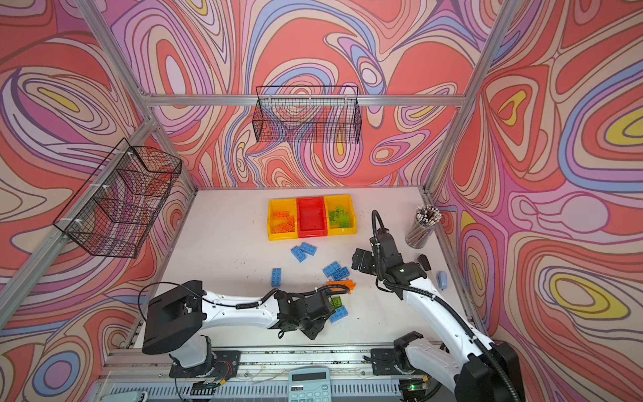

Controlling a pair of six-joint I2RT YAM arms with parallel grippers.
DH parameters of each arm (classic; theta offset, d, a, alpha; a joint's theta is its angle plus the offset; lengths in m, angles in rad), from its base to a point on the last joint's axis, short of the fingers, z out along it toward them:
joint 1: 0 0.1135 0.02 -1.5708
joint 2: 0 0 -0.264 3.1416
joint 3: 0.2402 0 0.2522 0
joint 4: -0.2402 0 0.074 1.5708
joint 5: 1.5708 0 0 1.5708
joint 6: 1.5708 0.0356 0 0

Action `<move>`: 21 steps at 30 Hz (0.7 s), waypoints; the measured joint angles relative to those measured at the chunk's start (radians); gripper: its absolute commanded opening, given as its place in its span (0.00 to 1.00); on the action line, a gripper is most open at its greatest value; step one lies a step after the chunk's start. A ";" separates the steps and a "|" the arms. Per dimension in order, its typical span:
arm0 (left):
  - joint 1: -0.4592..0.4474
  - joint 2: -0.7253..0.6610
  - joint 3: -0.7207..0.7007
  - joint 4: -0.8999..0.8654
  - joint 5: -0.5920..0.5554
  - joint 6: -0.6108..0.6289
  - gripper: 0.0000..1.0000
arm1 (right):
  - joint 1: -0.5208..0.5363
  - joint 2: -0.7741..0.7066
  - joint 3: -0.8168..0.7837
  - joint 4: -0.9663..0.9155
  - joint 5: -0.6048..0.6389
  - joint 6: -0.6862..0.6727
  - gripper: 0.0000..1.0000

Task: Sort the legos into containers by color
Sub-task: Pick up the lego from the middle-left of the table.

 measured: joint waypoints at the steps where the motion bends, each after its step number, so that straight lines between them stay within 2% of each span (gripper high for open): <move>1: 0.000 0.000 0.003 -0.009 -0.006 0.000 0.26 | 0.000 -0.001 0.000 0.000 -0.001 0.000 0.98; 7: 0.017 -0.005 0.029 -0.050 -0.038 0.001 0.24 | 0.000 -0.011 0.000 0.003 -0.011 0.000 0.98; 11: 0.085 -0.034 0.033 -0.075 -0.054 0.013 0.23 | 0.000 -0.013 0.000 0.008 -0.019 0.000 0.98; 16: 0.218 -0.093 0.079 -0.118 -0.079 0.053 0.23 | 0.000 -0.010 0.007 0.015 -0.037 0.000 0.98; 21: 0.417 -0.110 0.176 -0.129 -0.076 0.109 0.23 | 0.000 0.018 0.030 0.038 -0.067 0.000 0.98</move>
